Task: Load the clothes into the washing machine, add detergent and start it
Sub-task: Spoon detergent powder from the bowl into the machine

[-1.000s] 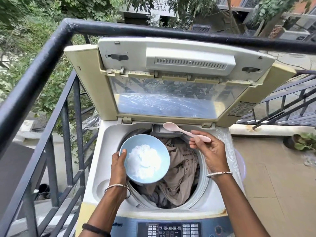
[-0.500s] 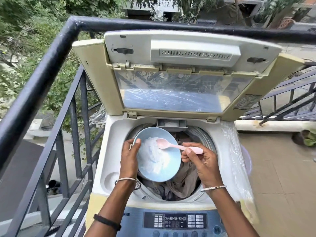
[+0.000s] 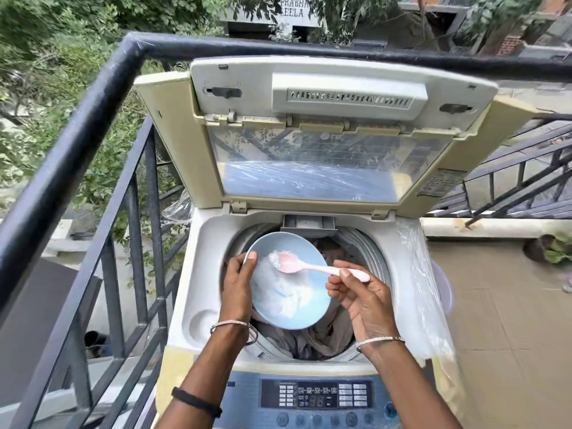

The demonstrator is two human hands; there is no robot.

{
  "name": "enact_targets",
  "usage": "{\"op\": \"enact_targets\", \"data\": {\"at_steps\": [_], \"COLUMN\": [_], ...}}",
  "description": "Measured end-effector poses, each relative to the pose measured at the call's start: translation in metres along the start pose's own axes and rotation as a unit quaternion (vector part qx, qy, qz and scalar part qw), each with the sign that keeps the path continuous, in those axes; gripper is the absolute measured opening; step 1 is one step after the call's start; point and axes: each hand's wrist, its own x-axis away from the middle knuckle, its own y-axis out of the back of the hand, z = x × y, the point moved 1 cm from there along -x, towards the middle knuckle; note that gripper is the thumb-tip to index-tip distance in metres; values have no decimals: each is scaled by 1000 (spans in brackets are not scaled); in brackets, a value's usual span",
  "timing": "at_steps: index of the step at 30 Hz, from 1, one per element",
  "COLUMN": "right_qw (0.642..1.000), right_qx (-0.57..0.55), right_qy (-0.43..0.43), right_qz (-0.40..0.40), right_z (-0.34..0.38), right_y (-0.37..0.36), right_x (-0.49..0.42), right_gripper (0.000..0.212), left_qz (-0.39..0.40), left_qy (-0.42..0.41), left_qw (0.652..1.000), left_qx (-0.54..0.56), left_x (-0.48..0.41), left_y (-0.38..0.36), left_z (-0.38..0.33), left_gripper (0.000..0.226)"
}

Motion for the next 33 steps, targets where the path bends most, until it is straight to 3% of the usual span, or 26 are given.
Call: {"op": "enact_targets", "data": {"at_steps": [8,13,20,27,33], "right_qw": [999,997,987,937,861], "right_qx": [-19,-16,108,309,454], "right_qy": [14,30,111,162,216], "right_qz": [-30,-67,-47,25,76], "right_z": [23,34,38,36,38], "right_y": [9,18,15,14,18], "right_x": [-17,-51,-90,-100,-98], "right_gripper": [28,18,16,18,31], "left_qz": [-45,-47,-47,-47,-47], "left_qy": [52,70,78,93,89], "left_qw": [997,995,994,992,992], "left_qx": [46,62,67,64,74], "left_x": [-9,-16,-22,-28,-30], "left_y": [2,3,9,16,13], "left_z": [1,2,5,5,4], "left_gripper": [27,17,23,21,22]}}
